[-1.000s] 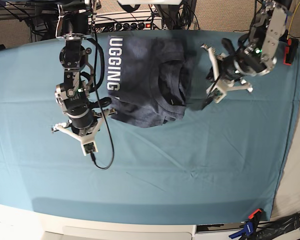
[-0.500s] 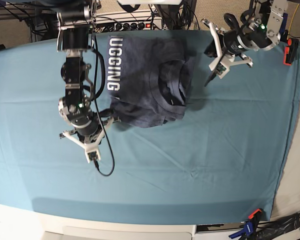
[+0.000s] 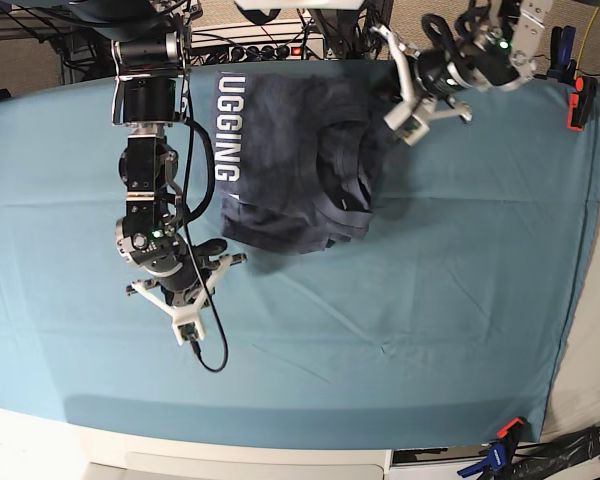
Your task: Fold the T-shirt properly
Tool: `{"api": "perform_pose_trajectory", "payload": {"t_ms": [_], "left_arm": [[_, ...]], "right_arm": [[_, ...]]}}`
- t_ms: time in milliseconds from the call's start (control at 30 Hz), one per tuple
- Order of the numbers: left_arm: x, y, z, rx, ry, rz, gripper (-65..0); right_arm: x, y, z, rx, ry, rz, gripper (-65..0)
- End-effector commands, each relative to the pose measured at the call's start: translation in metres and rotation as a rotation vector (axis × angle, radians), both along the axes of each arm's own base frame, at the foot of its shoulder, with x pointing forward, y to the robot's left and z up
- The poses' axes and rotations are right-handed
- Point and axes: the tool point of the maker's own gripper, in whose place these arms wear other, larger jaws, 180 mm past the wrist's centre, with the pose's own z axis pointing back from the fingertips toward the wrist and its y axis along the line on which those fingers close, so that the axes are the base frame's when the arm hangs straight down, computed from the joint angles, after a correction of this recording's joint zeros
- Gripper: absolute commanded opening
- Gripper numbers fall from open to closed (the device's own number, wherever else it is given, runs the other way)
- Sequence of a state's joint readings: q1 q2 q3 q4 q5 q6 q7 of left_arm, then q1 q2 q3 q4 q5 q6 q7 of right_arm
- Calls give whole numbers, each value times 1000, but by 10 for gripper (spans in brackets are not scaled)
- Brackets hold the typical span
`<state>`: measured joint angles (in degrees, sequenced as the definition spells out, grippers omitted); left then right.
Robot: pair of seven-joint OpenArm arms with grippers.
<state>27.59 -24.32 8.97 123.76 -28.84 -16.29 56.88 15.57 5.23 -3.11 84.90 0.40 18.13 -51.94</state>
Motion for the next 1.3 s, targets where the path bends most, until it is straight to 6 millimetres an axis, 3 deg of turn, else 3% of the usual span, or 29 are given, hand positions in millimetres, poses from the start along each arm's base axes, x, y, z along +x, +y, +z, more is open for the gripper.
{"api": "perform_pose_trajectory", "payload": {"t_ms": [0, 167, 500, 767, 1000, 1267], "left_arm": [[0, -8, 7, -26, -28, -19, -650], [-6, -33, 8, -38, -51, -86, -650], [13, -39, 13, -33, -109, -91, -650], [15, -30, -14, 19, -58, -96, -650], [26, -21, -19, 71, -75, -96, -650], [24, 10, -30, 183, -66, -117, -650]], "right_arm": [[11, 2, 13, 13, -42, 8, -650], [3, 11, -12, 56, 38, 52, -650], [-1, 17, -17, 82, 68, 71, -650], [-4, 24, -18, 99, 80, 109, -650], [-6, 23, -20, 93, 95, 107, -650], [-6, 23, -20, 92, 97, 107, -650]]}}
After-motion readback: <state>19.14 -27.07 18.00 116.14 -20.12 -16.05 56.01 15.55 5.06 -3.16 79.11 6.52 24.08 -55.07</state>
